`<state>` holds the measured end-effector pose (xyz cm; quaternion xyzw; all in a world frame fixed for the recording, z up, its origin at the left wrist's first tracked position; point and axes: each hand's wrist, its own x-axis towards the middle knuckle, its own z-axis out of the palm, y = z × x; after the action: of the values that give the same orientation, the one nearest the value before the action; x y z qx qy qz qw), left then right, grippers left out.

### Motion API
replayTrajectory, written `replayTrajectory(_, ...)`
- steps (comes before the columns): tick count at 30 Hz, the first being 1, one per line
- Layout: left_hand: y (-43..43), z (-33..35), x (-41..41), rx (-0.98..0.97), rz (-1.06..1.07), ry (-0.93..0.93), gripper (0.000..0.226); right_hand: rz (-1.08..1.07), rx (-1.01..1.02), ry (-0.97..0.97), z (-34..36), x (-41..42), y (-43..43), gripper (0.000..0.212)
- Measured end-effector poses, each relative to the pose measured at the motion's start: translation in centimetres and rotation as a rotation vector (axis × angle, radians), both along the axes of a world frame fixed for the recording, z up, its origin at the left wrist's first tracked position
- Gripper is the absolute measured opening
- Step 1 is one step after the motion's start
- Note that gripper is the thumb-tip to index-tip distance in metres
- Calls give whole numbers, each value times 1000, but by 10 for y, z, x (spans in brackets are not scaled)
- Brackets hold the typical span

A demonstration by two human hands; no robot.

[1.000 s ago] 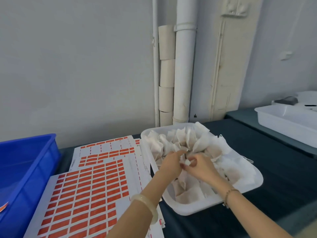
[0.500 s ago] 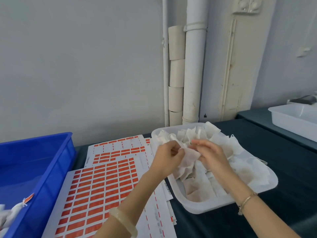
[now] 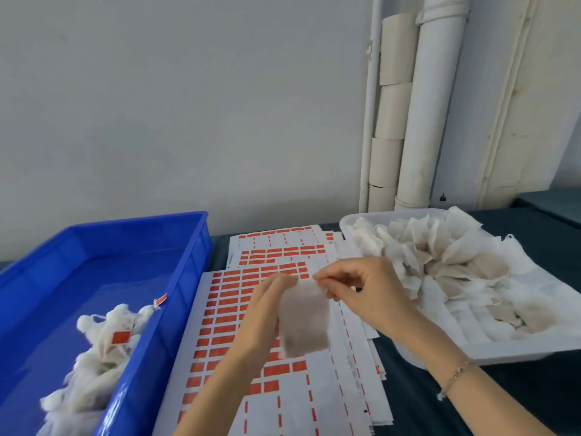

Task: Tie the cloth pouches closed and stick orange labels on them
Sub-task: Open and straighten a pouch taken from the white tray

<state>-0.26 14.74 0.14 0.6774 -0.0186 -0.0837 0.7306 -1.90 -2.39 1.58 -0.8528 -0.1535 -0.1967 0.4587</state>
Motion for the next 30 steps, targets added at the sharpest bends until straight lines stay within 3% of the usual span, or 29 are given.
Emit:
replayTrajectory(2, 7, -5, 1, 78, -29, -15, 26, 19, -68, -11, -3, 4, 16, 21)
replayTrajectory(6, 14, -9, 1, 197, 85, -60, 13, 71, -237, -24, -12, 10, 34, 29)
replayTrajectory(9, 18, -14, 1, 188, 165, -60, 21, 21, -321, -42, -19, 9, 41, 32)
replayTrajectory(18, 24, -21, -10, -109, 170, 18, 26, -75, -136, -20, -24, 11, 57, 17)
replayTrajectory(22, 23, -25, -16, -153, 180, 75, 6, -88, -84, 4, -23, 14, 59, 12)
replayTrajectory(24, 21, -25, -20, -187, 140, 115, 17, -98, -83, 8, -24, 16, 61, 10)
replayTrajectory(26, 20, -24, -21, -200, 129, 105, 3, -107, -82, 17, -24, 17, 61, 10)
replayTrajectory(30, 19, -24, -25, -115, 118, 25, 38, -136, -91, -4, -23, 21, 62, 9)
